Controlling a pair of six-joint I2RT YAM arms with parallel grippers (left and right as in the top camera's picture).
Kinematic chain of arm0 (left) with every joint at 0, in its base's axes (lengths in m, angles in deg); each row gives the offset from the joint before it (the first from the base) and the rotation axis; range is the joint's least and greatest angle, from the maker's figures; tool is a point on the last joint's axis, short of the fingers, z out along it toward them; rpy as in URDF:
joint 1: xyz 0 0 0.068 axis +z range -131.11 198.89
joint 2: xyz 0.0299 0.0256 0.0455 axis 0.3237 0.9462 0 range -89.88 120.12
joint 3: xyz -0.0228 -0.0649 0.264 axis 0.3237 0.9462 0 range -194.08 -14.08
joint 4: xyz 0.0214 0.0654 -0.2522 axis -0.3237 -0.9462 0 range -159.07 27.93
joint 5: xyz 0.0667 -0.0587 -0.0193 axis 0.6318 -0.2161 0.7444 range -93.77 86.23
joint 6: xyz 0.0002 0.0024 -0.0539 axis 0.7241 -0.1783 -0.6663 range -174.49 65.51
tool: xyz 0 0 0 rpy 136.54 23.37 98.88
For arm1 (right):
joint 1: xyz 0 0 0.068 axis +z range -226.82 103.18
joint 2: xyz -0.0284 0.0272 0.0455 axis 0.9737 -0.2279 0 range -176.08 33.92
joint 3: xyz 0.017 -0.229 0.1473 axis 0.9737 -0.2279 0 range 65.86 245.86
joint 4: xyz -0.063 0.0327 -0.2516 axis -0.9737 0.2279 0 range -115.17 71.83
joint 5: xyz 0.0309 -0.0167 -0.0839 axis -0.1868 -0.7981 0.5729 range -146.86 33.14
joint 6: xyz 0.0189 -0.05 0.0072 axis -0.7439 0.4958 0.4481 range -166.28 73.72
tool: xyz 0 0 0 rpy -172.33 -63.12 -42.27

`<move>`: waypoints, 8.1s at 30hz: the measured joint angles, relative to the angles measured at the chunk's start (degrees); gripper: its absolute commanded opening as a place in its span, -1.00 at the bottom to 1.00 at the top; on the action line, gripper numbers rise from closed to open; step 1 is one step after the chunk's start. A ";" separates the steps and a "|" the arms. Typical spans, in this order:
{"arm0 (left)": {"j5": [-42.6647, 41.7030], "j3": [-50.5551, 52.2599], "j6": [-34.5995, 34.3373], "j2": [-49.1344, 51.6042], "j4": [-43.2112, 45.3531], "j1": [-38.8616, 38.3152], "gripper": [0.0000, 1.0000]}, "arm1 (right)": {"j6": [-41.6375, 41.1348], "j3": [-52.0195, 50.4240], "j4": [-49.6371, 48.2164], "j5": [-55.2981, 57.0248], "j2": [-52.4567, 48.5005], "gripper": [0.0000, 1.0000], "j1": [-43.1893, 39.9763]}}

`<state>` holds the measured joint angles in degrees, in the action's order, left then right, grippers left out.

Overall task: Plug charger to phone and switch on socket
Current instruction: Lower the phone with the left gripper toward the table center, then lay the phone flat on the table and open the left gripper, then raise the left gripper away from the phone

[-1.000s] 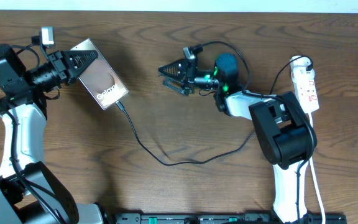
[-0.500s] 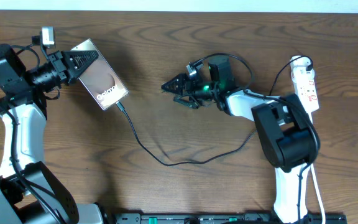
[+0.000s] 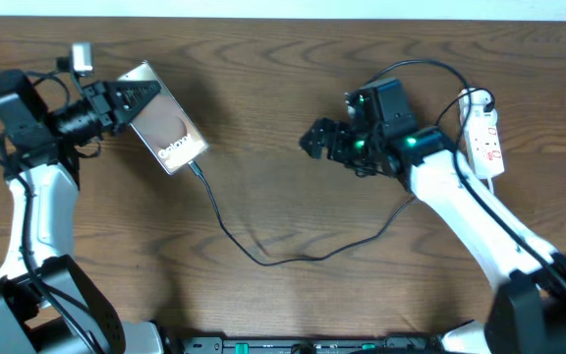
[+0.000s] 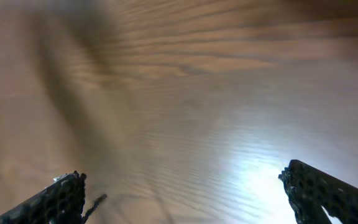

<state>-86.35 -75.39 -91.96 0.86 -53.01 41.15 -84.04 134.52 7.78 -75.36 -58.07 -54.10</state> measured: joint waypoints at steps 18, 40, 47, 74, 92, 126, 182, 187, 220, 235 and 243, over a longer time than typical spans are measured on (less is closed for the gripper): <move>18.56 19.43 3.89 0.00 -2.14 -8.63 -0.85 | 0.79 -0.07 10.95 11.93 3.76 0.99 0.00; 38.14 21.33 7.74 0.02 -18.99 -8.87 -0.85 | 0.81 -0.07 11.82 12.13 3.76 0.99 0.00; 40.15 21.33 7.72 3.06 -19.71 -8.87 -0.85 | 0.79 -0.07 11.80 12.15 3.76 0.99 0.07; 37.31 20.72 7.54 7.17 -20.20 -8.87 -0.15 | 0.79 -0.07 11.72 12.33 3.76 0.99 0.44; 38.58 19.06 7.69 6.21 -28.70 -8.92 0.09 | 0.79 -0.07 11.72 12.35 3.76 0.98 0.44; 41.05 18.14 7.69 5.44 -34.51 -9.09 0.16 | 0.79 -0.07 11.76 12.35 3.76 0.99 0.44; 44.48 17.57 7.48 4.85 -41.18 -9.27 0.16 | 0.79 -0.07 11.76 12.35 3.76 0.99 0.44; 44.65 17.55 7.50 4.83 -41.64 -9.25 0.28 | 0.79 -0.07 11.80 12.35 3.76 0.99 0.44; 51.89 -1.66 36.63 -30.32 -52.04 -9.25 0.78 | 0.81 -0.07 11.41 9.22 3.76 0.98 0.44; 77.29 -10.80 37.33 -17.20 -57.77 -21.84 0.79 | 2.84 -0.07 11.52 4.37 3.76 0.99 0.28; 79.97 -10.80 37.33 -17.00 -56.39 -25.81 0.79 | 9.20 8.94 25.59 2.01 3.72 0.99 -4.26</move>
<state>-6.38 -86.19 -54.63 -16.15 -109.40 15.34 -74.83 143.46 33.37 -73.35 -54.35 -58.37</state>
